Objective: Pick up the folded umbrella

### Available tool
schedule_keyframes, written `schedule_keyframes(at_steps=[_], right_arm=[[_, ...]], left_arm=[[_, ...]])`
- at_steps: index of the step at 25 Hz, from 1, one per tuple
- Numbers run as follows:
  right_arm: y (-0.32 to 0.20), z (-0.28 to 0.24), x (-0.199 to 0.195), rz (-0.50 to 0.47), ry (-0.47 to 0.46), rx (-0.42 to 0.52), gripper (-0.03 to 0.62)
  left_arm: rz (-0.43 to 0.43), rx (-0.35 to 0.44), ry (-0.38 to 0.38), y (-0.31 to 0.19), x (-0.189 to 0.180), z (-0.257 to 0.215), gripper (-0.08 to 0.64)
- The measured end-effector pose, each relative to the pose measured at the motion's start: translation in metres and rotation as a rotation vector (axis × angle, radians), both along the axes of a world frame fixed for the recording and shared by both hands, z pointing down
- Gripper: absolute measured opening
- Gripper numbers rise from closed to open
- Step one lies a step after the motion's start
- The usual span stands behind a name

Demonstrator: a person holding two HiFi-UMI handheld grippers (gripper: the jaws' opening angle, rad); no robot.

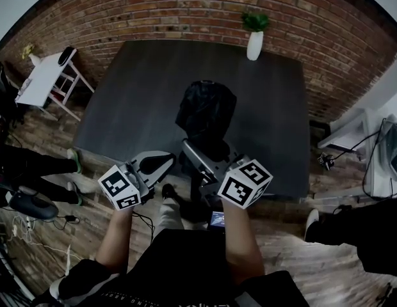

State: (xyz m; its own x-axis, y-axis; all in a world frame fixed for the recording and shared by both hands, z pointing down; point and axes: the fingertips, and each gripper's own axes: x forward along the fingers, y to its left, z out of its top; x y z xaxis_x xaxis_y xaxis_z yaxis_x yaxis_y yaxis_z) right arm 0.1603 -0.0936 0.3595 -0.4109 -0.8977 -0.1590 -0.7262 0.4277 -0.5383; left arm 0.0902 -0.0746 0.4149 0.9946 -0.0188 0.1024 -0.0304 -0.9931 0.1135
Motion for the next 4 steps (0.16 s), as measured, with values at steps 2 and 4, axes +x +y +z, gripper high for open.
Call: schedule_keyframes(at_steps=[2,4], right_arm=[[0.0028,-0.001,0.0008,0.003,-0.004,0.008,0.293],[0.0061,-0.0013,0.0013,0.006,-0.005,0.015,0.293]], left_arm=[[-0.003,0.001,-0.005,0.0016,-0.0019,0.0021,0.003],[-0.004,0.002,-0.007,0.0037,-0.0034,0.0041,0.003]])
